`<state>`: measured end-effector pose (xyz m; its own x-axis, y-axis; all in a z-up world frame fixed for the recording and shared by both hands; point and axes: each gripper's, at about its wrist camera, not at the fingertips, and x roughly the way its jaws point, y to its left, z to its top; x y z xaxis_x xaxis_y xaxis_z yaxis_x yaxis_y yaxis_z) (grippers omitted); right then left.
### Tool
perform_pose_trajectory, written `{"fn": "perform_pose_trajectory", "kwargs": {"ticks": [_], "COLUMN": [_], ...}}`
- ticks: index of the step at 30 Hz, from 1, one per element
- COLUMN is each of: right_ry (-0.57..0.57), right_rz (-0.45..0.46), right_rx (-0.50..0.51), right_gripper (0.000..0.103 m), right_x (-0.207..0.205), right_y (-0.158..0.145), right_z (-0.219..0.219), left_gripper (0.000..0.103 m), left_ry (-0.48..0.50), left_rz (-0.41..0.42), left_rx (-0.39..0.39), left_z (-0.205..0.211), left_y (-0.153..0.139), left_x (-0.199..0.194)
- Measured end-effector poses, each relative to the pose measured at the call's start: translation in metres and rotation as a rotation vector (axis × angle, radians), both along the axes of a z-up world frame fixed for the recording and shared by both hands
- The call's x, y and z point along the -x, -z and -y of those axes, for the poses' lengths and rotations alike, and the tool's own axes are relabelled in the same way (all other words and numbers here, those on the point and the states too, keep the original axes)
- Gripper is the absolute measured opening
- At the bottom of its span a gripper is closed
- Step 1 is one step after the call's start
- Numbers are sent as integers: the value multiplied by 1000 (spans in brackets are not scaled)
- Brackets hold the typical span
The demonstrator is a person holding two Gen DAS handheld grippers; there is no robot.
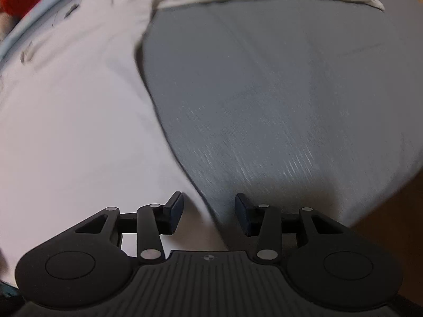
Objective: Fold small clothes
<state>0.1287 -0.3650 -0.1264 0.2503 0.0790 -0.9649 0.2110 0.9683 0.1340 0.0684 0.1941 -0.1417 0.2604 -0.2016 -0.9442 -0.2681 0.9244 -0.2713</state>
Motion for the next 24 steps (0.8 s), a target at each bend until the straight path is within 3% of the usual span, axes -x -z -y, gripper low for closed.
{"fn": "perform_pose_trajectory", "kwargs": {"ticks": [1,2,3,4,7,9,13,16,19,22,23,24], "right_ry": [-19,-42,-54,-54,34,67,19,-17,-41,-141,-172,-195], "right_rz": [13,17,20,17,55,74,-8,65,208,242,203,141], "right_rx": [11,16,9,-6,-79,-97,-32,54,63,5,5,21], "right_gripper": [44,38,28,3,4,4,4,10,20,27,29,29], "right_x": [2,6,10,15,28,33,36,39,46,45,44,41], "right_y": [-1,-3,-2,-2,-14,-20,-5,-18,-39,-39,-31,-19], "right_z": [-3,-6,-7,-6,5,10,0,-12,-20,-39,-44,-47], "left_gripper": [26,12,4,4,3,3,6,14,16,20,20,20], "left_ry": [9,32,54,57,15,11,76,126,191,217,226,239], "left_rz": [-4,-1,7,29,91,66,11,148,231,132,63,45], "left_rx": [-2,-11,-22,-34,-37,-54,-114,-175,-125,-95,-112,-129], "left_z": [2,5,8,7,2,2,14,27,41,51,54,56], "left_y": [2,3,1,-3,-18,-15,-6,-28,-37,-16,-5,1], "left_x": [5,10,13,16,29,36,34,37,37,31,28,28]}}
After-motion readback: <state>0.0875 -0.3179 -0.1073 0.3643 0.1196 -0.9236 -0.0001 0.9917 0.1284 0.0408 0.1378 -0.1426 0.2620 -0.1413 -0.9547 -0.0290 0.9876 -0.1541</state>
